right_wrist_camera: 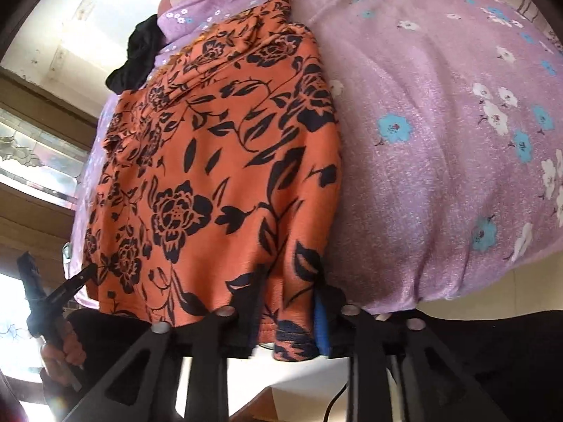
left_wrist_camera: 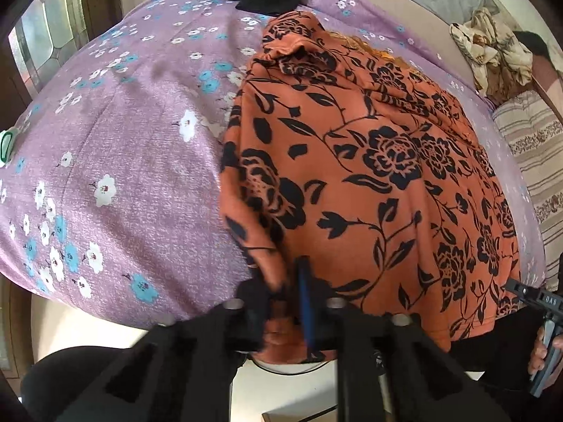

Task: Fold small clothes
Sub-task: 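Lift the folded hem with both grippers and lay it over the collar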

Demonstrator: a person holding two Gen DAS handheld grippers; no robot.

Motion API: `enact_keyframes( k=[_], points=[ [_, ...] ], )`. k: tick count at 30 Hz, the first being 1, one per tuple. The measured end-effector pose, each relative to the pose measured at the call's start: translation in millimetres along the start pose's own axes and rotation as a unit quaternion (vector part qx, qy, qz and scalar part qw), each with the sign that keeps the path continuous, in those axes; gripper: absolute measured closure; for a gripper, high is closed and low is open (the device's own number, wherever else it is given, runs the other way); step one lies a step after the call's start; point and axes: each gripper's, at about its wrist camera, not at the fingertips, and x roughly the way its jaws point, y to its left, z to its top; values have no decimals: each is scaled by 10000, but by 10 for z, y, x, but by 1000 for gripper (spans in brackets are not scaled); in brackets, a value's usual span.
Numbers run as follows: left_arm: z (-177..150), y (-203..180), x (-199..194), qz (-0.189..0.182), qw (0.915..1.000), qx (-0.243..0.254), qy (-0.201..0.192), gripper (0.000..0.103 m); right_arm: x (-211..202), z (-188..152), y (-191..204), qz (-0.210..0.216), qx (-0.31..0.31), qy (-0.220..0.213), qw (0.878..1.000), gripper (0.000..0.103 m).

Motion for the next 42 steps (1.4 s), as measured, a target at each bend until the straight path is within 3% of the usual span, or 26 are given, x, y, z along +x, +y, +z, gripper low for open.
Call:
enact_keyframes(
  k=[2,5,10,16,21,26,31,37,39,41,42],
  points=[
    [9,48,-17,-142,9998,-93,-38,94,0,-7,36,66,-118,-46,9999,67],
    [29,92,-69,-343,9993,-139,-64,95,-2,-6,79,185,-147,-121,9996,91],
    [204,116,-197,-777,9967,-196,-96,95,-115,111,73,673,-15,-146,9976,93],
    [635,168,-478,-1185,9923,-171,-313,95,-424,382,174,1414,38,-405,9891,93],
    [1084,184,-644,-1393,9890,-167,-474,95,-675,815,287,1835,65,-767,9800,93],
    [1692,193,-614,-1452,9876,-275,-532,95,-798,1352,404,1918,95,-1082,9754,93],
    [2512,206,-264,-1344,9884,-490,-517,95,-738,2075,394,1773,256,-1430,9734,93],
    [3533,275,536,-1194,9853,-1032,-653,91,-227,3094,108,1483,868,-1967,9653,93],
    [3703,302,930,-1013,9869,-1183,-424,91,75,3386,-66,1258,1238,-2102,9616,91],
    [3718,400,1388,-727,9844,-1601,-25,91,454,3582,-275,1371,1752,-1825,9577,89],
    [3671,451,1499,-773,9810,-1779,25,91,675,3639,-401,1329,2106,-1624,9548,87]
  ],
)
